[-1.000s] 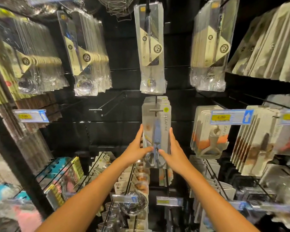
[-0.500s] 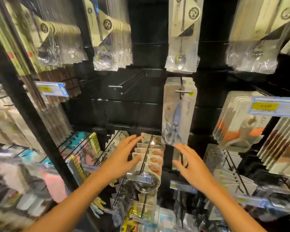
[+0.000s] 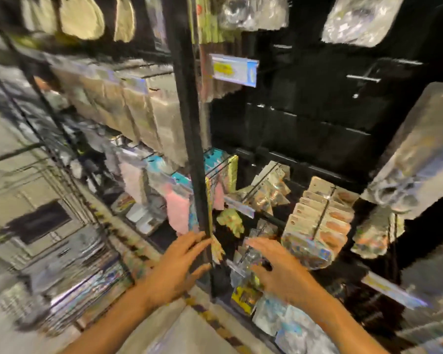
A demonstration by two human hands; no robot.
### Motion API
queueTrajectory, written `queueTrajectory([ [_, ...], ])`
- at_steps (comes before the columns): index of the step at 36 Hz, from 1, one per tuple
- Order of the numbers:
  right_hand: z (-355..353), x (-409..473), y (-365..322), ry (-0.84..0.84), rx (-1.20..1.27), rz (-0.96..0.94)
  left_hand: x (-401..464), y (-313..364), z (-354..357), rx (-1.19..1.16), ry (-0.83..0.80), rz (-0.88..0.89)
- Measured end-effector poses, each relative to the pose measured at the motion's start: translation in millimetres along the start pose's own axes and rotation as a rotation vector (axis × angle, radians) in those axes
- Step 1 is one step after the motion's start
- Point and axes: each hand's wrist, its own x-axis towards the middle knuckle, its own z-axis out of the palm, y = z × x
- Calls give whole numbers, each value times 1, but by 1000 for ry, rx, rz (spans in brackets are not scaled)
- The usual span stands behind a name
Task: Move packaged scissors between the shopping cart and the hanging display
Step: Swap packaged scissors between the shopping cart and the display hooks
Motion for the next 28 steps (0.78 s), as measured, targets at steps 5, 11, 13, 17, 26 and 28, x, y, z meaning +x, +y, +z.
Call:
queueTrajectory([
  [5,43,37,-49,-133,15,-49,-73,-57,-6,-38,-43,-259],
  [11,107,94,-99,-322,-61,-67,-156,-121,-21,-51,-25,-489],
  [13,127,109,-115,-366,-90,-96,-185,-144,-23,-55,-8,-550],
  [17,163,144,-148,-459,-117,-147,-237,-178,-29,-49,22,-625],
  [26,239,211,-194,-611,-74,-164,-334,-220,-31,-172,122,-991],
  [28,253,224,-202,-635,-51,-164,-353,-227,-28,-228,94,-1119],
])
